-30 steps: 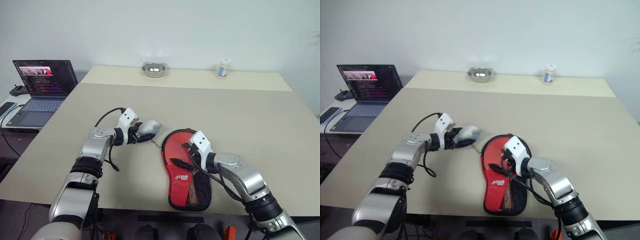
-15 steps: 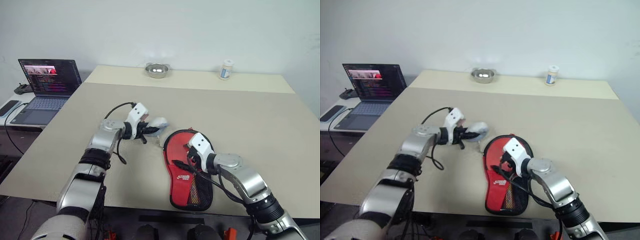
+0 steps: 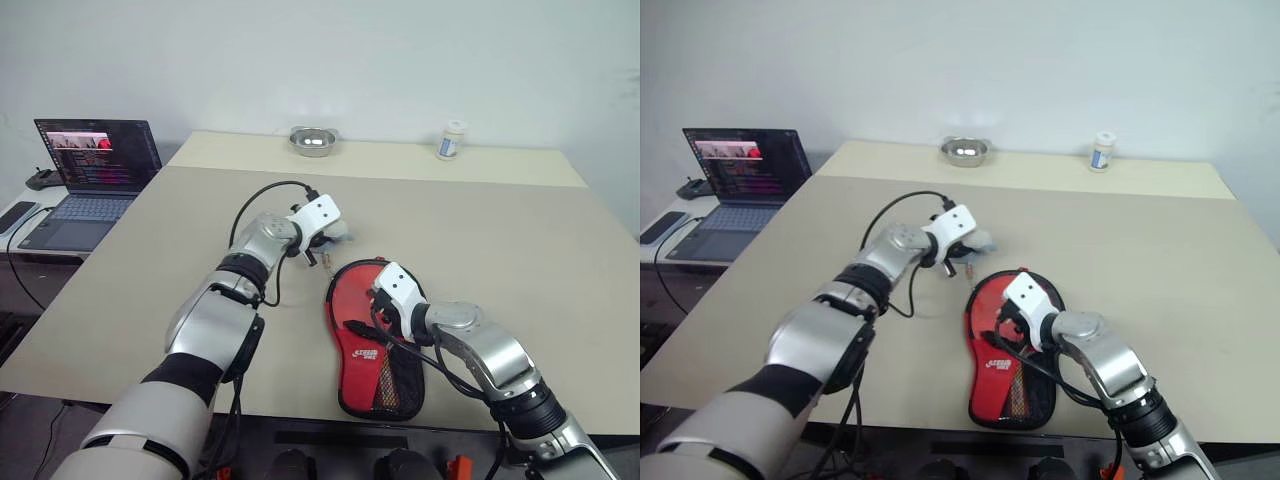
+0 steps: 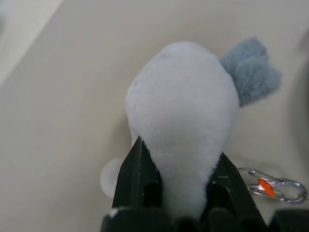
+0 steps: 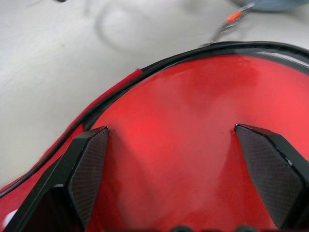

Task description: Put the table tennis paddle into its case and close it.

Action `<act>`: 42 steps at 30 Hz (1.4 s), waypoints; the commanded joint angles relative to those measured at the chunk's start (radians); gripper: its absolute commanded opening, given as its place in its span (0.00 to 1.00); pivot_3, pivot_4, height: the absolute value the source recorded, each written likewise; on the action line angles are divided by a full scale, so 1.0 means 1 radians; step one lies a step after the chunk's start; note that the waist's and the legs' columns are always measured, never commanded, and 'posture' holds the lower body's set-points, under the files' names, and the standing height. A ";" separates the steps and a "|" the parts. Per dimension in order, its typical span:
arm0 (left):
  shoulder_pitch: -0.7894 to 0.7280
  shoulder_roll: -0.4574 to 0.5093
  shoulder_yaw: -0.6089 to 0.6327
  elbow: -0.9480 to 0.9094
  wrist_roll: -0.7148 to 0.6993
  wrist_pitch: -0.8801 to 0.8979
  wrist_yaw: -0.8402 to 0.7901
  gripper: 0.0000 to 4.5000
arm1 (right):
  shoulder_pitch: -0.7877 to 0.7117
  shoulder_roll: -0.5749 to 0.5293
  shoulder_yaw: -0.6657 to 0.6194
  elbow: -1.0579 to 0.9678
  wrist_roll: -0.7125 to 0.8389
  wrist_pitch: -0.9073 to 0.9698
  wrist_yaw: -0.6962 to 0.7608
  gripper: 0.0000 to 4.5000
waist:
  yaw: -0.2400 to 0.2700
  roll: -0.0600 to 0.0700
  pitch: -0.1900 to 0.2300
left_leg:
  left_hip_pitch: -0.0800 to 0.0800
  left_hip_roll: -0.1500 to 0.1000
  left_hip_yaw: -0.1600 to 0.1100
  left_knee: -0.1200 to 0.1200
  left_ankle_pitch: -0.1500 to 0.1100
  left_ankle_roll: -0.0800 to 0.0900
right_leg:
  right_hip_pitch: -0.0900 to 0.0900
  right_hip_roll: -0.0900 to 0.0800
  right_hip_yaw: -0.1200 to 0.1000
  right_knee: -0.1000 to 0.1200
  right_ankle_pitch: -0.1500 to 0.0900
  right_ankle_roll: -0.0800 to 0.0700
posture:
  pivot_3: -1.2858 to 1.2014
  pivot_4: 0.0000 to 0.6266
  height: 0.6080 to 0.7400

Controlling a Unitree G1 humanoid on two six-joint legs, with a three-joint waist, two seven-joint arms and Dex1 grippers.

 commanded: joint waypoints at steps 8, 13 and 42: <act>-0.140 -0.173 0.026 0.005 0.067 -0.042 0.245 0.10 | 0.106 -0.050 0.085 -0.035 0.035 0.157 0.020 1.00 | -0.003 0.000 0.000 | -0.001 0.000 -0.001 -0.001 0.000 0.000 | -0.001 0.000 -0.001 -0.001 0.000 0.000 | 0.52 0.24 1.00; -0.165 -0.254 0.009 0.007 0.106 -0.084 0.296 0.10 | 0.117 -0.045 0.098 -0.051 0.036 0.168 0.018 1.00 | -0.002 0.000 0.000 | -0.001 0.000 -0.001 -0.001 0.000 0.000 | -0.001 0.000 -0.001 -0.001 0.000 0.001 | 0.52 0.24 1.00; -0.066 -0.483 -0.039 -0.006 0.138 -0.253 -0.033 0.72 | 0.087 -0.006 0.104 0.006 0.013 0.135 -0.008 1.00 | -0.008 0.001 -0.004 | 0.001 0.001 0.000 -0.002 0.000 0.000 | 0.000 0.001 0.000 -0.001 0.000 0.001 | 0.52 0.24 1.00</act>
